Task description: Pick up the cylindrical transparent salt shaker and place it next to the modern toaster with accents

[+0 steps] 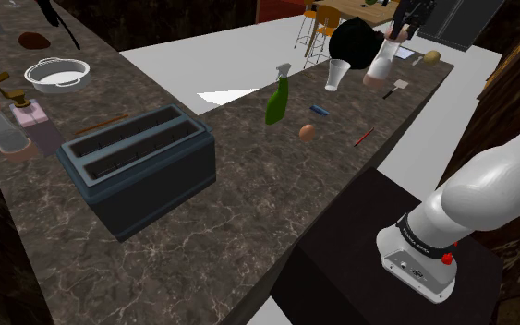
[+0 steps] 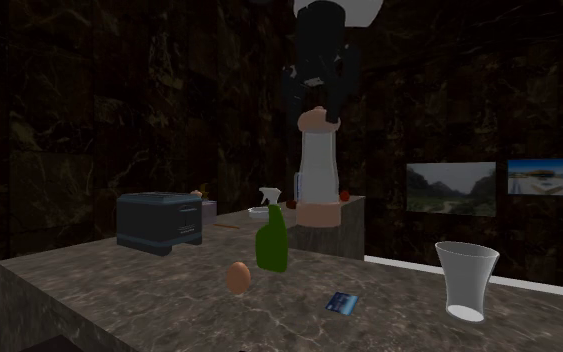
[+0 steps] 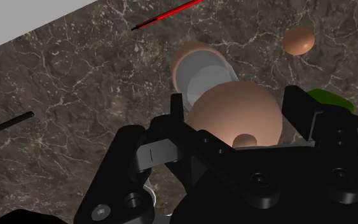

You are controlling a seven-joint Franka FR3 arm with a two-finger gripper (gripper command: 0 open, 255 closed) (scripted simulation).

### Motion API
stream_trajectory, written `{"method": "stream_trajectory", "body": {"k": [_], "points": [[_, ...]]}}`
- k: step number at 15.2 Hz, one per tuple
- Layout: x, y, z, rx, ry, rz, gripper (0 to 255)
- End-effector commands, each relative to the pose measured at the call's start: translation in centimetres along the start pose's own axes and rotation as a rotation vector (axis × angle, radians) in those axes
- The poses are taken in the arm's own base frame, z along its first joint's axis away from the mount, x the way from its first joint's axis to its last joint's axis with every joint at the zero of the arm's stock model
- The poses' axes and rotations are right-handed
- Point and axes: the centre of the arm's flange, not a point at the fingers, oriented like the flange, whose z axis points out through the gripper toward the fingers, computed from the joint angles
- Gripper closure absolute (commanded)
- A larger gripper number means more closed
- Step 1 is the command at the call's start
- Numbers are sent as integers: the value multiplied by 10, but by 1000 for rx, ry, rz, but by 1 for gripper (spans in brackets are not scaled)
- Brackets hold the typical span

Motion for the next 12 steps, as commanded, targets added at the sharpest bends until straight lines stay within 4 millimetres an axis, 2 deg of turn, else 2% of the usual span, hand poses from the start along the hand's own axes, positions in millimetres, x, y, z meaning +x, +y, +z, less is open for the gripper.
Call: {"method": "stream_trajectory", "body": {"k": [1,12], "points": [[-1,-1,-11,0,0,0,255],[-4,-6,-69,0,0,0,255]]}}
